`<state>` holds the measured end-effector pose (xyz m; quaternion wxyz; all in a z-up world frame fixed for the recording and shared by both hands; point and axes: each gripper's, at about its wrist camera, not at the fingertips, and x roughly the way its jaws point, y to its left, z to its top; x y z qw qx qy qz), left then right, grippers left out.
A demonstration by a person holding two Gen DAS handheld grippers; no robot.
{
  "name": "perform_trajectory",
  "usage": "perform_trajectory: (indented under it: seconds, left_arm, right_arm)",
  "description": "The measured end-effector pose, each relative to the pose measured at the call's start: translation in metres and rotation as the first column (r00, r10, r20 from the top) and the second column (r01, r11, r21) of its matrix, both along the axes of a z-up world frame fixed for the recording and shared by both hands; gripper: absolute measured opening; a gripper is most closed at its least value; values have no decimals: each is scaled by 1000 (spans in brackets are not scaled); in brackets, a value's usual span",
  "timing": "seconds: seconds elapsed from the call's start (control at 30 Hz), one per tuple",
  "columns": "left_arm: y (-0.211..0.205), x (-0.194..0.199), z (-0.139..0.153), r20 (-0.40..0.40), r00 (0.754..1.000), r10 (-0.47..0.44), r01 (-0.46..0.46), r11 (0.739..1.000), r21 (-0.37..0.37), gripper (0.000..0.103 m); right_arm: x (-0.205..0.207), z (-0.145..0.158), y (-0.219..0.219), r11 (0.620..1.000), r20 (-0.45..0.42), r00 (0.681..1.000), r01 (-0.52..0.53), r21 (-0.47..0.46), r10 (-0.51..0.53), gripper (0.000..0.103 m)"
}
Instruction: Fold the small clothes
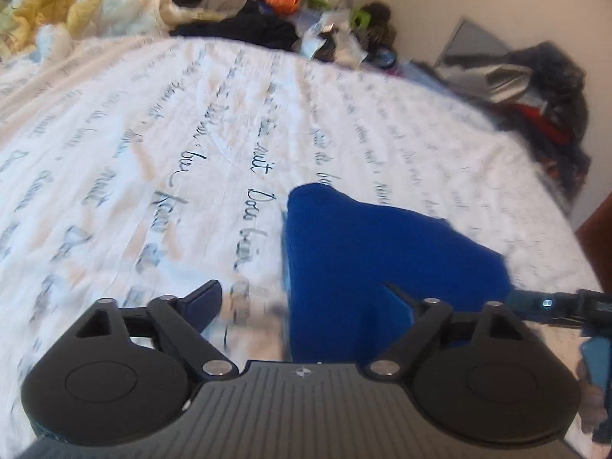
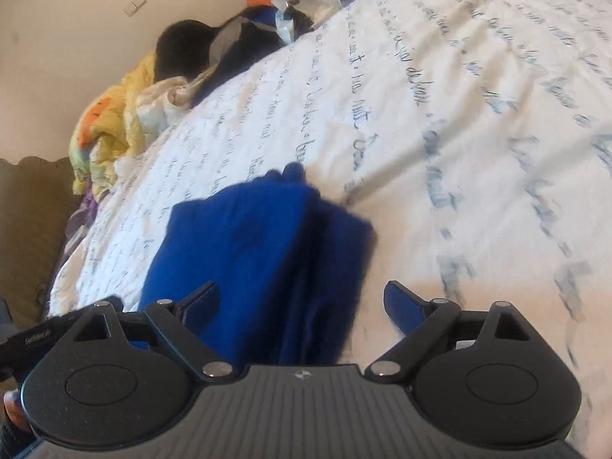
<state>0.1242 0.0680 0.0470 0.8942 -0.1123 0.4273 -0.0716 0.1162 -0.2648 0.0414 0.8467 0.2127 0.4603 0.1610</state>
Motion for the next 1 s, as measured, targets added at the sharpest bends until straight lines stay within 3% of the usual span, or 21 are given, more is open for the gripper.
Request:
perform_trajectory:
  seconds: [0.03,0.07,0.1,0.13,0.2,0.27,0.3,0.33,0.37,0.43,0.5,0.53,0.57,0.67,0.73,0.8,0.83,0.87,0.9,0.97,1.0]
  left_arm:
    - [-3,13,-5,-17,1000,1,-1,1000,10,63]
    - [-6,23,-9,2,1000,-1,1,1000,25,44]
    - [-12,26,-8,36,999,-21,19,998,59,26]
    - [-20,25,-2,76,996,-36,27,993,115,8]
    - [-42,11,12,197,976,-92,38,965,261,7]
    - [-61,0,8,258,949,-182,67,915,399,7]
    - [-69,0,-3,245,947,-208,72,880,469,8]
    - [-71,1,-11,222,953,-207,74,868,492,10]
    - [-70,-1,-18,206,960,-190,67,870,488,16]
    - [-59,-18,-12,245,956,-161,39,897,439,21]
    - [-44,-48,3,308,942,-136,12,928,373,50]
    - [-37,-65,11,342,932,-123,5,945,327,70]
    - [-35,-79,17,369,921,-122,10,957,290,81]
    - [-53,-102,21,347,916,-202,133,968,215,84]
    - [-74,-99,9,276,925,-262,210,956,204,82]
    - [-84,-88,-14,176,938,-298,260,942,211,86]
    - [-87,-93,-19,225,922,-315,257,932,254,90]
    - [-90,-95,-22,232,913,-335,264,920,288,91]
    - [-91,-96,-18,220,917,-333,263,918,296,90]
    - [-85,-107,-3,218,924,-314,251,929,272,74]
    - [-81,-114,3,233,921,-313,253,933,255,75]
  right_arm:
    - [10,0,8,1000,20,1000,-4,-19,5,92]
    - [18,-1,17,999,26,999,-19,-32,20,83]
    - [23,-3,28,996,45,998,-36,-76,40,38]
    - [24,-4,43,988,61,995,-64,-140,73,16]
    - [10,6,64,955,184,969,-112,-276,167,17]
    - [-17,10,82,882,329,895,-130,-453,301,16]
    - [-16,2,83,862,322,892,-130,-490,318,17]
    - [-10,-8,77,873,292,912,-124,-471,288,21]
    - [-9,-9,65,913,318,918,-96,-397,235,27]
    - [1,-3,41,964,234,964,-64,-258,127,36]
    - [-7,12,18,988,222,974,-2,-152,37,47]
    - [-13,20,9,995,256,967,18,-98,7,49]
    - [-19,28,4,998,284,959,29,-64,-9,53]
    - [-21,47,14,999,318,948,-11,-48,26,54]
    - [-9,47,41,993,303,946,-98,-68,115,54]
    - [10,29,67,977,230,952,-175,-125,200,56]
    - [23,6,79,958,149,965,-180,-222,216,56]
    - [23,-5,79,951,225,945,-181,-252,239,55]
    - [25,-12,79,951,235,943,-174,-256,235,54]
    - [26,-4,84,958,177,965,-145,-249,192,55]
    - [19,4,90,953,164,968,-144,-267,192,56]
